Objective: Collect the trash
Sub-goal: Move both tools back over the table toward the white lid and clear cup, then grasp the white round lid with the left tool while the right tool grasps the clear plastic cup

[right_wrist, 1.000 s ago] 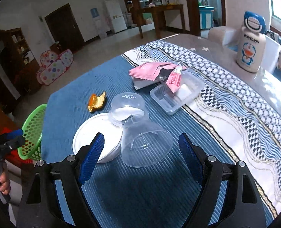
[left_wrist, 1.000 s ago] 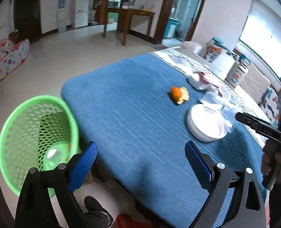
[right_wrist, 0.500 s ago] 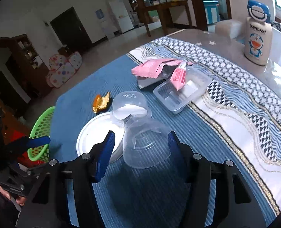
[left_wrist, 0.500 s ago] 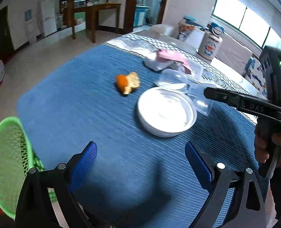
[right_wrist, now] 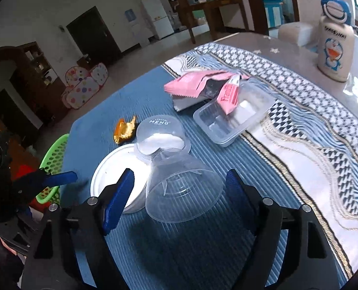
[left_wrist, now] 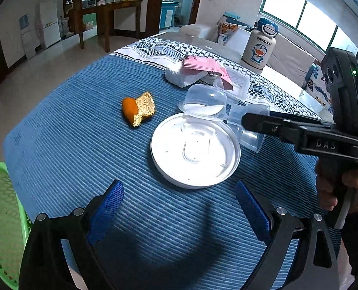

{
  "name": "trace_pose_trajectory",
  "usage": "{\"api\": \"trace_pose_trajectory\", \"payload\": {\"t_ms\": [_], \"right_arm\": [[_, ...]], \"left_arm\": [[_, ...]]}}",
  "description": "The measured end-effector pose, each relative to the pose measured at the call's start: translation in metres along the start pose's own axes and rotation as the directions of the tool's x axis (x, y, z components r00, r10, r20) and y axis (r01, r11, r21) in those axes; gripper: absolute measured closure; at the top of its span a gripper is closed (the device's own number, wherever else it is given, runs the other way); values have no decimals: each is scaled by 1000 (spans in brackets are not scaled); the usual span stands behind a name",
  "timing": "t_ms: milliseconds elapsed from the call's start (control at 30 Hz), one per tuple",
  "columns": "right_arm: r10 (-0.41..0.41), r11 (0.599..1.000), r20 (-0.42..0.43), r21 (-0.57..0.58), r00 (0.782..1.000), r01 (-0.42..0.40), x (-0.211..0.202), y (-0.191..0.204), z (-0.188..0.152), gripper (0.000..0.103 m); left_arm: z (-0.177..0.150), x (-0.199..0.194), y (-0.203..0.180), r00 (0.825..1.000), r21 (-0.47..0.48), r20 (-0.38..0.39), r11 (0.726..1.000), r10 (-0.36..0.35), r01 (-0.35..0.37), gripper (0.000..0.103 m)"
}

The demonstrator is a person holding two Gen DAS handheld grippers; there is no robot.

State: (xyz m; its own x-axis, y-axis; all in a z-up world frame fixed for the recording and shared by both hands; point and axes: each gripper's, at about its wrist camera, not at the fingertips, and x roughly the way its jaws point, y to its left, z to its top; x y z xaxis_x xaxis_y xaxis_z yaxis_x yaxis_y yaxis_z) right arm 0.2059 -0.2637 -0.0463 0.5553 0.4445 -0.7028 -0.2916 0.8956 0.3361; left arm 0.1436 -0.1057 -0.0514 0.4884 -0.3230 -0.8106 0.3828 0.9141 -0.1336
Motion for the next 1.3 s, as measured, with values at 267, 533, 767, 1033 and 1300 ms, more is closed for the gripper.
{"api": "trace_pose_trajectory", "payload": {"t_ms": [267, 533, 767, 1033, 1300], "right_arm": [[-11, 1000, 44, 27, 999, 9, -20, -12, -2, 40], [-32, 998, 69, 49, 997, 29, -37, -21, -4, 40], [-28, 998, 73, 50, 997, 25, -40, -21, -4, 40], [-30, 998, 79, 55, 996, 26, -41, -19, -2, 40], [-34, 998, 94, 55, 995, 29, -47, -16, -1, 40]], "left_arm": [[10, 21, -8, 999, 41, -43, 999, -17, 18, 11], [17, 42, -16, 997, 78, -81, 997, 2, 4, 11], [25, 49, -18, 997, 83, -71, 997, 9, -3, 11], [27, 47, -21, 999, 91, -40, 996, -1, 4, 12], [29, 34, -14, 1000, 57, 2, 998, -15, 15, 15]]}}
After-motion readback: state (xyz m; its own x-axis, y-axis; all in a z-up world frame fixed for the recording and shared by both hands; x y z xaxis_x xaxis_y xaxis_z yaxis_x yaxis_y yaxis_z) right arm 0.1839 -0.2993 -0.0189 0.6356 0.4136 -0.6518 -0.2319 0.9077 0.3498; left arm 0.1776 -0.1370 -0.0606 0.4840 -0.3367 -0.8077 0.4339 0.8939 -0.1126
